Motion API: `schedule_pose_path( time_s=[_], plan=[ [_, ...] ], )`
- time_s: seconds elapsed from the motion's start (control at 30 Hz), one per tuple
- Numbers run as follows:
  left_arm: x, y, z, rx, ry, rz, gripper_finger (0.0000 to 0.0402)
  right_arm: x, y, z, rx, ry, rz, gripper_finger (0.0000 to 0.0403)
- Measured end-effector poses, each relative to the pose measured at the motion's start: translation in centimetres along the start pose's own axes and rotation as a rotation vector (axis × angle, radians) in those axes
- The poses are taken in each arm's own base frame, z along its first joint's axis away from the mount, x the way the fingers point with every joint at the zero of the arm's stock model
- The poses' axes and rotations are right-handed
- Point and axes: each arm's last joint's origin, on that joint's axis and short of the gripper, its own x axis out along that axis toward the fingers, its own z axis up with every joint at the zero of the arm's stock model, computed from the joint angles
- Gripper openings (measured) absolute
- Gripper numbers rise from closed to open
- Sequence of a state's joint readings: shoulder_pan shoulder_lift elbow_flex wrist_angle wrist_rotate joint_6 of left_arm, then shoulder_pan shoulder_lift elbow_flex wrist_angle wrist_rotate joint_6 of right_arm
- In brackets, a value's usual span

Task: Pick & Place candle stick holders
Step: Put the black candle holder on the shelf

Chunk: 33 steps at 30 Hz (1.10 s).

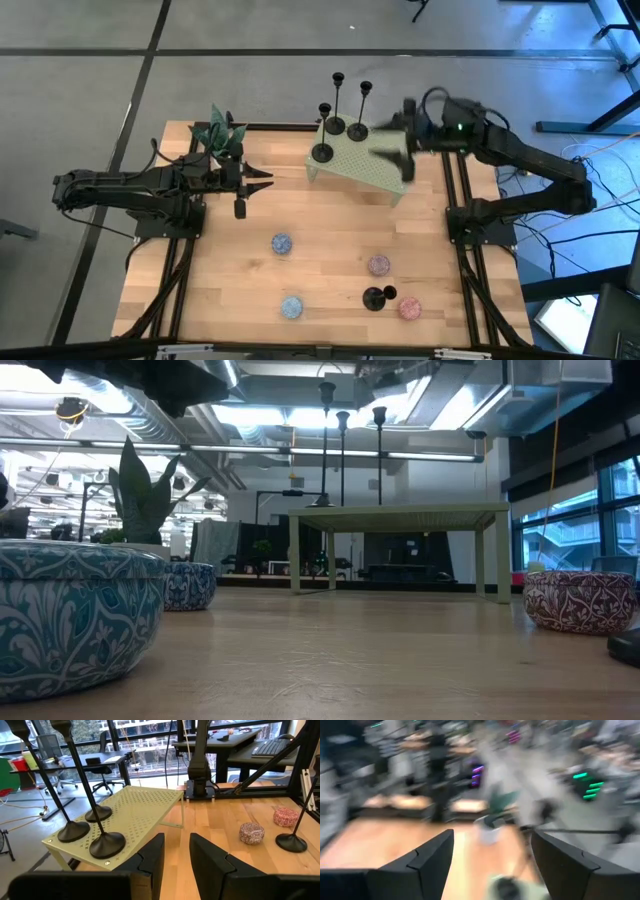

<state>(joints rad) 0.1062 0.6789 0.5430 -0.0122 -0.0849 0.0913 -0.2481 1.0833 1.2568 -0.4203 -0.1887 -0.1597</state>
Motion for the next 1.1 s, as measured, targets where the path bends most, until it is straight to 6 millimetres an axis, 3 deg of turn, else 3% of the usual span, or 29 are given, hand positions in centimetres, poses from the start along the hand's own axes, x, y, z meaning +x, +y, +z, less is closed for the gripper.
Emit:
schedule_pose_path(
  time_s=[0.2, 0.37, 0.53, 0.8, 1.1],
  plan=[
    [0.0, 0.0, 0.0, -0.006, 0.001, 0.000, 0.0086, -0.7, 4.8, -0.9, 0.057, 0.129, 0.349, 0.0271],
    [0.0, 0.0, 0.0, -0.062, 0.000, 0.000, 0.0086, -1.0, 7.7, -1.4, 0.052, 0.208, 0.505, 0.0271],
    [0.0, 0.0, 0.0, -0.096, 0.001, 0.000, 0.0086, -1.1, 9.6, -2.2, 0.076, 0.276, 0.516, 0.0272],
    [0.0, 0.0, -0.1, -0.107, 0.009, 0.000, 0.0086, -0.4, 12.6, -6.5, 0.156, 0.478, 0.562, 0.0272],
    [0.0, 0.0, -0.1, -0.134, 0.009, 0.000, 0.0086, -0.5, 16.8, -10.2, 0.091, 0.479, 0.718, 0.0272]
  ],
)
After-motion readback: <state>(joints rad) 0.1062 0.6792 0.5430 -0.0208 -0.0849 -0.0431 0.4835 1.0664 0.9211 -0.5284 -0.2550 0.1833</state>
